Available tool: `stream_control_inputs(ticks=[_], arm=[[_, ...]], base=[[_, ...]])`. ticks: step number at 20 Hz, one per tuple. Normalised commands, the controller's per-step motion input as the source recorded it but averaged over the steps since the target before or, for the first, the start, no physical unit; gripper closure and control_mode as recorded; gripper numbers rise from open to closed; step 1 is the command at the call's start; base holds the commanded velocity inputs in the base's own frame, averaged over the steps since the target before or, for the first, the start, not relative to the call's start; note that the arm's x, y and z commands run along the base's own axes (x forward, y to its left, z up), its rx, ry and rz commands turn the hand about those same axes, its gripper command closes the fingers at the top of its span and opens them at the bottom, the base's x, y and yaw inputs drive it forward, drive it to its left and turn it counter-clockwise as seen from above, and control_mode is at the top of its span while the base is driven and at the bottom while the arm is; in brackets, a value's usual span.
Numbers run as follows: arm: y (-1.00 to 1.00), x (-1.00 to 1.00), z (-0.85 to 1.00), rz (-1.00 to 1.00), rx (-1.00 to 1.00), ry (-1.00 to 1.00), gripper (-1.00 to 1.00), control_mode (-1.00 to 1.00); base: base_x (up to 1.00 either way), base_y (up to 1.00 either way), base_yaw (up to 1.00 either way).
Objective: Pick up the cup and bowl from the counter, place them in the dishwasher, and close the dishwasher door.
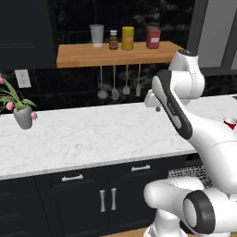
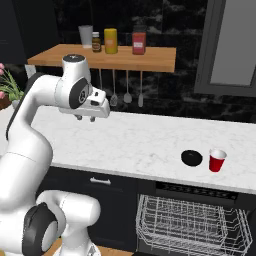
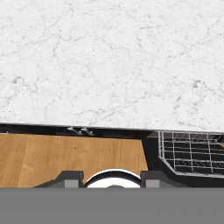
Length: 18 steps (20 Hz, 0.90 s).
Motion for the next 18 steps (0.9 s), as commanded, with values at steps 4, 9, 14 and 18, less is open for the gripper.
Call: stream_control_inputs(ticks=[4,9,14,18], arm=[[-0.09,-0.46,0.00,-0.03,0.02,-0.01,-1.00,-1.00],[-0.44,-0.57,0.00,-0.20,0.07,0.00,-1.00,-1.00],[-0.69,-0.24,-0.12,-0.15,0.09,0.01,-1.00,-1.00],[-0.86,0.01,-0.41,-0.01,0.06,0.03,-1.00,-1.00]], base=[[0.00,0.00,0.00],[0.00,0.00,0.00],[0.00,0.00,0.00],[0.00,0.00,0.00]])
